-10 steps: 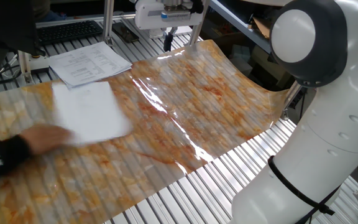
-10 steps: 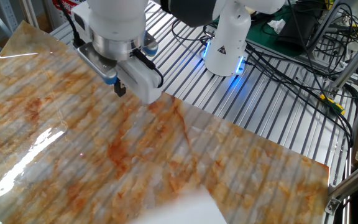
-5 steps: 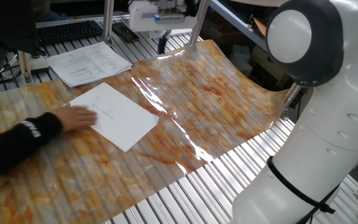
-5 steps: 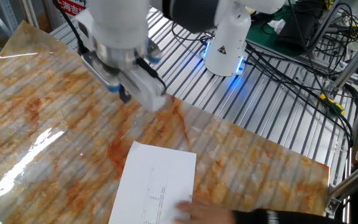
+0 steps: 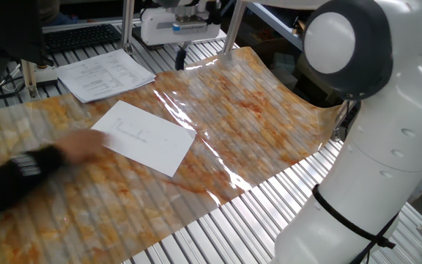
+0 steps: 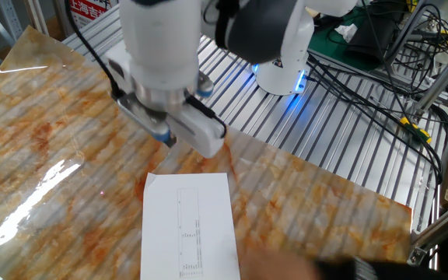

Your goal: Flip over and spread out the paper that is laid flat on the table

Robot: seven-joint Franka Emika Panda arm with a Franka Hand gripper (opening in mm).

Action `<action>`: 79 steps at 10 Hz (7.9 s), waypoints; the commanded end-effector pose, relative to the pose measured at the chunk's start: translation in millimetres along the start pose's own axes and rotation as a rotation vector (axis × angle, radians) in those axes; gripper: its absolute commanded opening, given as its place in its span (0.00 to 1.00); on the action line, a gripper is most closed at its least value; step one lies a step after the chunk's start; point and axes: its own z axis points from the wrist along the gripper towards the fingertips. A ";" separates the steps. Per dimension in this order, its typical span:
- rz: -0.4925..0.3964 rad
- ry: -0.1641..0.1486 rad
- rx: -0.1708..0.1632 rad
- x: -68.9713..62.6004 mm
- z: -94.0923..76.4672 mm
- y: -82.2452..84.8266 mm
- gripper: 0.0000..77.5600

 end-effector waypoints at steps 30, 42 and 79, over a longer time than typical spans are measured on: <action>-0.337 0.010 0.083 -19.6 48.5 -3.1 0.01; -0.354 -0.074 0.048 -10.3 126.2 -28.9 0.01; -0.247 -0.111 -0.002 -9.4 227.9 -63.2 0.01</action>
